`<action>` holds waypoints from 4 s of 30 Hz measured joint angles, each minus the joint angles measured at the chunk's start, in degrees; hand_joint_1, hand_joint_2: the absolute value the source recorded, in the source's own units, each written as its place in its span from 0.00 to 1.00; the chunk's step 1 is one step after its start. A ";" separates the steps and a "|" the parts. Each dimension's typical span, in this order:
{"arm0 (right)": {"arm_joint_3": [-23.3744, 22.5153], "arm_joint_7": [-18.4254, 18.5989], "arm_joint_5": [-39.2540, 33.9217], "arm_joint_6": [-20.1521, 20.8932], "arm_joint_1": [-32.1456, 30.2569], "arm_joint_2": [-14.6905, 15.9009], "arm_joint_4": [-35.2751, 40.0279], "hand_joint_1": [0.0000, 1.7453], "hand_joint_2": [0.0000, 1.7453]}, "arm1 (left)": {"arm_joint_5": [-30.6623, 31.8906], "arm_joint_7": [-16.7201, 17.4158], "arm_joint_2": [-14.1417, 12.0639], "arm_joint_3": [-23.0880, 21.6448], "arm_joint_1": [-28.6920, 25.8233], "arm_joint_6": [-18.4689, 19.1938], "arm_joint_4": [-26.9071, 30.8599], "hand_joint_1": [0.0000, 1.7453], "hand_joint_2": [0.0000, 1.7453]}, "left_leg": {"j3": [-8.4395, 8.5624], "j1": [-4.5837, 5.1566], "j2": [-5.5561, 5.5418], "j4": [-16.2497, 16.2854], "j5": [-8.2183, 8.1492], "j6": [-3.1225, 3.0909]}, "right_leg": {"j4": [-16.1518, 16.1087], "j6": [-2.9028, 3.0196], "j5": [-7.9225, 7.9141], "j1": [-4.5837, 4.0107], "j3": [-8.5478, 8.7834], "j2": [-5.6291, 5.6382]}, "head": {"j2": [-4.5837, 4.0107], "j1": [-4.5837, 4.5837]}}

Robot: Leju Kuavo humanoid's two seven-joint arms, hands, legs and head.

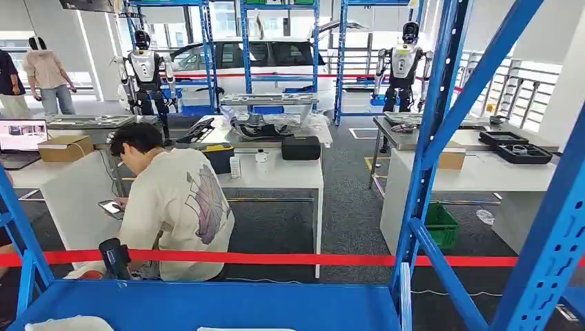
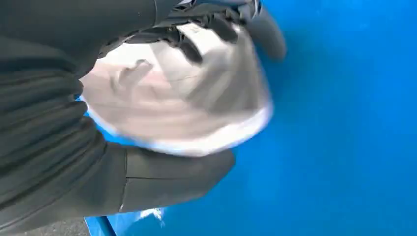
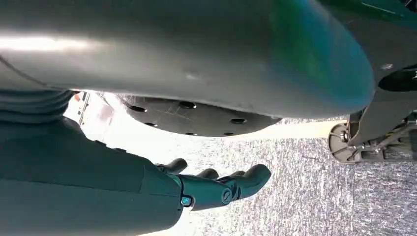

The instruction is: Take the parts from the cabinet and place them on the table.

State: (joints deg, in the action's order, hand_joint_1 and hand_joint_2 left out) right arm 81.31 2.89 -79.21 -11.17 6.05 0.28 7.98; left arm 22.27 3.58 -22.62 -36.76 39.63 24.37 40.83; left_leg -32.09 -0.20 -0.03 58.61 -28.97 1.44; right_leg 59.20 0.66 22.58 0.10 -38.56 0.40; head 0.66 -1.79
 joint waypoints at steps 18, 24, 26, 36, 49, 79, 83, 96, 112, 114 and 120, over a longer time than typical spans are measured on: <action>0.13 -0.13 0.31 0.00 0.04 0.00 0.00 0.00 0.00 | 0.00 -0.48 -0.85 0.98 -0.84 -1.40 1.03 1.00 1.00 | 0.17 0.01 0.01 -0.03 -0.04 0.02 | 0.04 -0.05 0.07 0.07 0.14 0.01 | 0.00 -0.02; 0.33 -0.26 0.00 0.00 0.00 0.00 0.00 0.00 0.00 | 1.79 -1.05 -1.99 2.58 -3.33 -4.72 3.61 1.00 1.00 | 0.23 0.01 0.02 -0.07 -0.02 0.05 | 0.07 -0.04 0.08 0.06 0.14 0.02 | 0.00 -0.02; 0.33 -0.26 -0.04 0.00 -0.02 0.00 0.00 0.00 0.00 | 2.32 -1.22 -1.99 2.78 -3.55 -5.03 3.91 1.00 1.00 | 0.23 0.01 0.02 -0.07 -0.02 0.05 | 0.07 -0.04 0.08 0.05 0.14 0.03 | 0.00 -0.02; 0.33 -0.33 -0.52 0.00 -0.02 0.00 0.00 0.00 0.00 | 3.97 -2.95 -2.03 3.21 -3.53 -6.36 4.15 1.00 1.00 | 0.22 0.01 0.02 -0.07 -0.02 0.05 | 0.06 -0.04 0.09 0.05 0.11 0.02 | 0.00 -0.02; 0.07 -1.36 -1.88 0.00 -0.15 0.00 0.00 0.00 0.00 | 13.77 0.72 -0.22 6.52 -2.31 -25.92 8.97 1.00 1.00 | 0.41 0.05 0.02 -0.03 0.04 0.09 | 0.06 -0.02 0.01 -0.01 -0.05 0.05 | 0.00 -0.02; -0.20 -1.88 -3.63 0.00 -0.63 -0.33 0.00 0.00 0.00 | 6.32 -6.62 -4.46 17.03 7.47 -17.35 14.03 0.00 1.00 | 0.34 0.04 -0.01 -0.05 0.07 0.18 | 0.05 0.03 0.03 -0.10 -0.19 0.03 | 0.00 0.00; -0.20 -1.70 -3.74 0.00 -0.70 -0.33 0.00 0.00 0.00 | 5.84 -6.71 -4.74 17.05 7.73 -16.83 13.88 0.00 1.00 | 0.34 0.03 0.00 -0.05 0.07 0.18 | 0.05 0.03 0.03 -0.10 -0.19 0.03 | 0.00 0.00; -0.24 -0.96 -3.39 0.00 -0.82 -0.33 0.00 0.00 0.00 | -2.83 0.57 -9.95 13.31 12.20 4.01 10.49 0.00 0.00 | 0.34 0.02 0.05 -0.05 0.07 0.19 | 0.06 0.04 0.02 -0.11 -0.23 0.12 | 0.00 -0.02; -0.22 0.02 -3.15 0.00 -0.31 -0.68 0.00 0.00 0.00 | 8.75 9.23 -3.75 10.45 -3.05 -26.75 15.59 0.00 1.00 | 0.30 0.24 -0.10 0.00 0.04 0.06 | -0.04 -0.06 -0.01 -0.08 -0.17 0.04 | 0.00 0.00; -0.22 0.11 -3.24 0.00 -0.15 -0.68 0.00 0.00 0.00 | 11.58 10.55 -0.99 10.47 -3.57 -26.75 16.43 0.00 1.00 | 0.29 0.23 -0.11 0.01 0.02 -0.01 | -0.04 -0.08 -0.02 -0.01 -0.16 -0.01 | 0.00 0.00; -0.28 0.35 -4.00 0.00 -0.09 -0.66 0.00 0.00 0.00 | 17.65 10.60 4.98 11.45 -3.79 -25.90 17.16 0.00 1.00 | 0.29 0.23 -0.06 0.01 -0.06 -0.15 | -0.06 -0.23 0.01 0.14 -0.18 0.01 | 0.00 0.00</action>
State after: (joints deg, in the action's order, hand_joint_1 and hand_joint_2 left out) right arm 81.03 3.24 -83.21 -11.17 5.97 -0.37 7.98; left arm 39.92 14.18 -17.65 -25.31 35.84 -1.53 57.99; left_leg -31.80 0.03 -0.09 58.62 -29.03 1.28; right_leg 59.14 0.42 22.59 0.25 -38.75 0.41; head 0.66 -1.79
